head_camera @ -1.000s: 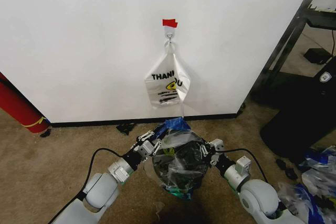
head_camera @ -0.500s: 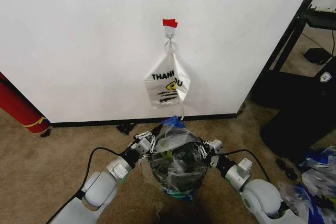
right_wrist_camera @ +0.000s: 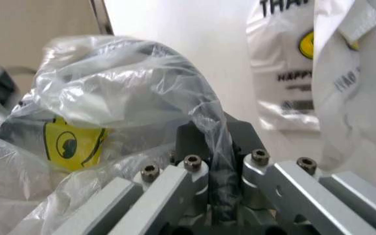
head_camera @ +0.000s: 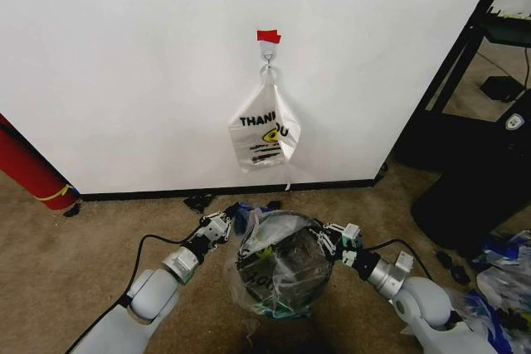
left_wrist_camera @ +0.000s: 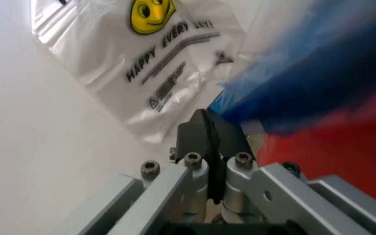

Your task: Pick up the garbage bag from the wall and place it over the trash bin.

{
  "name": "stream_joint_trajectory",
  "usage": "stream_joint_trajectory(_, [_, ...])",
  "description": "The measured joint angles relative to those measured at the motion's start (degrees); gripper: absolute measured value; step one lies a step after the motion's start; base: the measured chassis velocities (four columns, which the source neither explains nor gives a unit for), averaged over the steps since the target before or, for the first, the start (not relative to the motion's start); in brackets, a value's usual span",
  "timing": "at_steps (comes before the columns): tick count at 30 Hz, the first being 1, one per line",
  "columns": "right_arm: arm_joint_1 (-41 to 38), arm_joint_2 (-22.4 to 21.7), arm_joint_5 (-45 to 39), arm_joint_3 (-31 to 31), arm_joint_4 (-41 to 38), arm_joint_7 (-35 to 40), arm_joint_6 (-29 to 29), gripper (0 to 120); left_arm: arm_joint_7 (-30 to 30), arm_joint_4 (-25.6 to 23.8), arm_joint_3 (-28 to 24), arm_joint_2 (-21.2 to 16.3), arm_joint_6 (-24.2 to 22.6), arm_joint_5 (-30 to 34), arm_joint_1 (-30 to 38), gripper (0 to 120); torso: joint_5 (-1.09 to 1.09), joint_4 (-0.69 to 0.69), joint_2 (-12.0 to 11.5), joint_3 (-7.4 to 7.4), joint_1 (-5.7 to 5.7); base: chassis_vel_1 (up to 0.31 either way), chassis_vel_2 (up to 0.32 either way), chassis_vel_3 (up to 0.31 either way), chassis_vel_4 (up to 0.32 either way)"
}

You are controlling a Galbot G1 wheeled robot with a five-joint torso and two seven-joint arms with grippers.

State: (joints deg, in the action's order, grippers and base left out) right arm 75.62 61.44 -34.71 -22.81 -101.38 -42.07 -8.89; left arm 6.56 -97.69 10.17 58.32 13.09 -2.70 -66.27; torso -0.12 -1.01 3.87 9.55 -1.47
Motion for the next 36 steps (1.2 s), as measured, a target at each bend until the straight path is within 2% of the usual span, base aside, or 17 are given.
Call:
stream_joint_trajectory(6, [-0.22,0.49,-3.16,0.64,1.45,1.87,0.96,1,0.31,0.91,-0.4,0.26,3.46,4.15,0.29,0,0.01,0.0,0.0,0.0,0.0,0.0,0.0,0.0,0.0])
stream_joint_trajectory(9, [-0.27,0.94,-3.3,1.69,2.49,5.96,1.26,1,1.67,1.0,0.03,0.1,5.57,6.29,-0.31,12,0.0,0.02,0.0,0.0,0.0,0.0,0.0,0.0,0.0])
stream_joint_trajectory(10, [-0.27,0.94,-3.3,1.69,2.49,5.96,1.26,1,1.67,1.0,0.03,0.1,5.57,6.29,-0.31,12,0.0,0.02,0.0,0.0,0.0,0.0,0.0,0.0,0.0])
stream_joint_trajectory(12, [-0.39,1.28,-3.64,2.28,3.18,9.52,1.86,1,1.8,1.48,0.65,0.21,6.31,7.14,-0.3,22,0.01,0.02,0.01,0.0,0.0,0.0,0.0,0.0,0.0])
stream_joint_trajectory(15, [-0.41,2.06,-5.03,2.84,3.71,16.56,3.14,1,-1.18,1.88,1.25,0.62,6.2,10.1,-0.06,34,0.01,0.0,0.01,0.0,0.0,0.0,0.0,0.0,0.0])
stream_joint_trajectory(17, [-0.42,2.33,-6.0,3.03,3.71,19.18,3.5,1,-2.65,1.72,1.38,0.8,5.89,11.23,-0.16,38,0.01,0.0,0.01,0.0,0.0,0.0,0.0,0.0,0.0])
stream_joint_trajectory(20, [-0.87,3.14,-9.86,3.42,3.71,25.93,3.92,1,-5.82,-1.07,1.9,1.11,4.31,15.86,-2.14,52,0.02,0.0,0.01,0.0,0.0,0.0,0.0,0.0,0.0])
stream_joint_trajectory(23, [-1.49,3.96,-15.47,3.44,3.63,31.1,3.57,1,-6.31,-4.72,1.14,0.99,2.41,21.7,-6.03,63,0.01,0.01,0.01,0.0,0.0,0.0,0.0,0.0,0.0])
stream_joint_trajectory(27, [-1.75,4.3,-17.9,3.39,3.58,32.74,3.18,1,-6.29,-5.62,0.49,0.92,1.51,23.86,-7.75,68,0.02,0.02,0.01,0.0,0.0,0.0,0.0,0.0,0.0])
stream_joint_trajectory(29, [-2.25,4.92,-22.39,3.09,3.67,34.78,1.73,1,-4.81,-6.3,-0.7,0.88,0.48,25.8,-11.18,83,0.01,0.02,0.01,0.0,0.0,0.0,0.0,0.0,0.0])
stream_joint_trajectory(31, [-2.35,5.18,-24.41,2.78,3.72,35.09,0.87,1,-1.78,-5.94,-1.47,0.47,0.41,25.76,-13.04,93,0.0,0.01,0.01,-0.01,0.0,0.0,0.0,0.0,0.0])
stream_joint_trajectory(32, [-2.35,5.18,-24.41,2.78,3.72,35.09,0.87,1,-1.78,-5.94,-1.47,0.47,0.41,25.76,-13.04,93,0.0,0.01,0.01,-0.01,0.0,0.0,0.0,0.0,0.0])
stream_joint_trajectory(34, [-2.26,5.25,-25.31,2.57,3.68,35.16,0.63,1,3.14,-5.91,-2.08,-0.37,0.63,26.77,-14.46,98,0.0,0.0,0.01,-0.01,0.0,0.0,0.0,0.0,0.0])
stream_joint_trajectory(36, [-2.11,5.31,-25.58,2.53,3.64,35.13,0.58,1,8.66,-6.22,-2.46,-0.82,1.11,28.12,-15.52,100,0.02,0.01,0.01,-0.01,0.0,0.0,0.0,0.0,0.0])
